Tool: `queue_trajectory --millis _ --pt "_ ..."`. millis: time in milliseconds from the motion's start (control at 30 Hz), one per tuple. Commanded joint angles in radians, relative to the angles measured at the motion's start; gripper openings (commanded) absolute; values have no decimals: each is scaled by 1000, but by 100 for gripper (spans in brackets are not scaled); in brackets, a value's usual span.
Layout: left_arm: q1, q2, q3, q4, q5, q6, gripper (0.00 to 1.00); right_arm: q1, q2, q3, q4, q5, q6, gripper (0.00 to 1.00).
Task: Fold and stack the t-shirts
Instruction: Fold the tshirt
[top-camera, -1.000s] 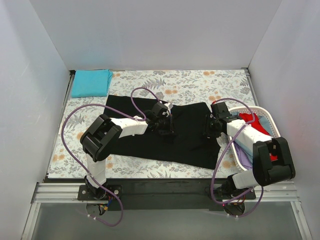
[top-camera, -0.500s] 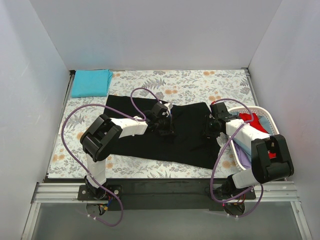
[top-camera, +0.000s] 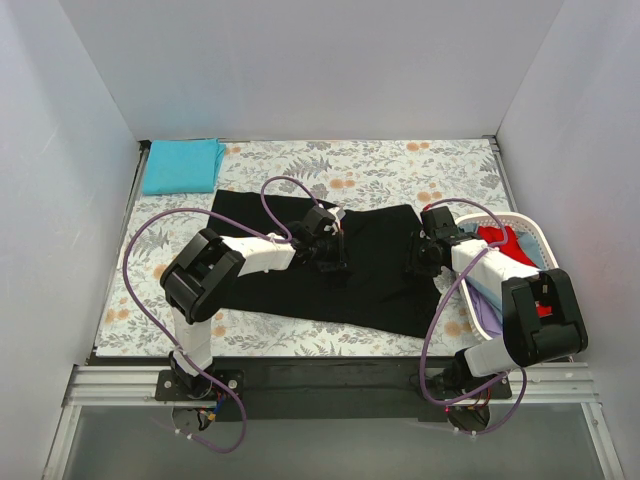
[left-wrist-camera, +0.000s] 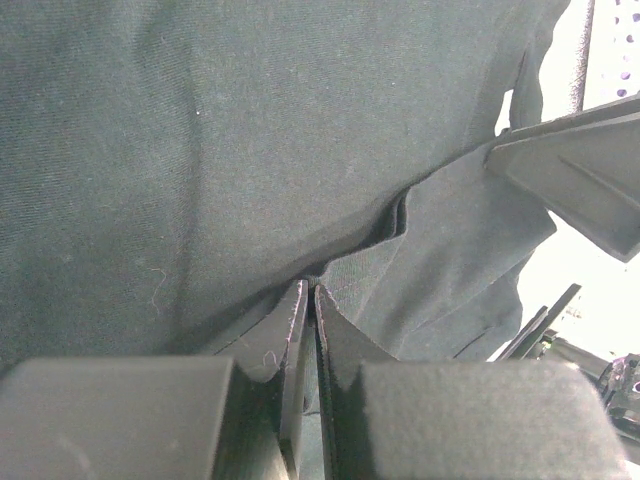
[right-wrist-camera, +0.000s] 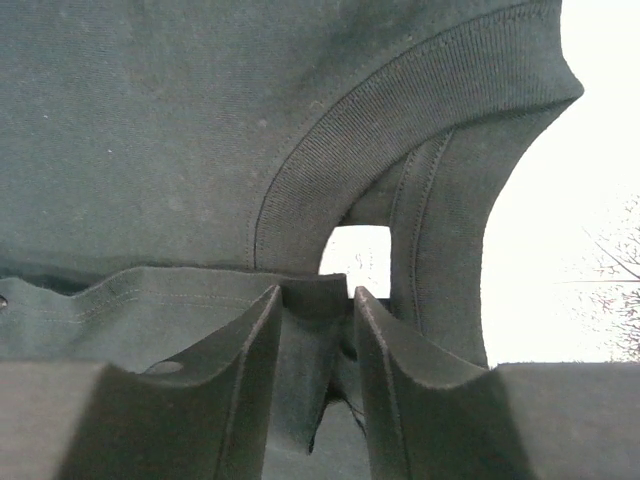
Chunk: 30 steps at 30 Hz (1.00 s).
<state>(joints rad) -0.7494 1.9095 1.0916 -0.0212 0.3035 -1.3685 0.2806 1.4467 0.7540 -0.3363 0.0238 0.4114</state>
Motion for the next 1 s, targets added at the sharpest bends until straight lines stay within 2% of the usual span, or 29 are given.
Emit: queue_trajectory --millis 0,400,967 --pt "-5 -46 -6 15 0 2 2 -4 6 -10 42 -4 -10 41" --pt "-5 -59 -22 15 -12 -3 0 -6 -32 -1 56 -16 -16 13" --pt "-5 -112 -84 72 -104 -29 0 -4 -48 51 102 -45 -75 12"
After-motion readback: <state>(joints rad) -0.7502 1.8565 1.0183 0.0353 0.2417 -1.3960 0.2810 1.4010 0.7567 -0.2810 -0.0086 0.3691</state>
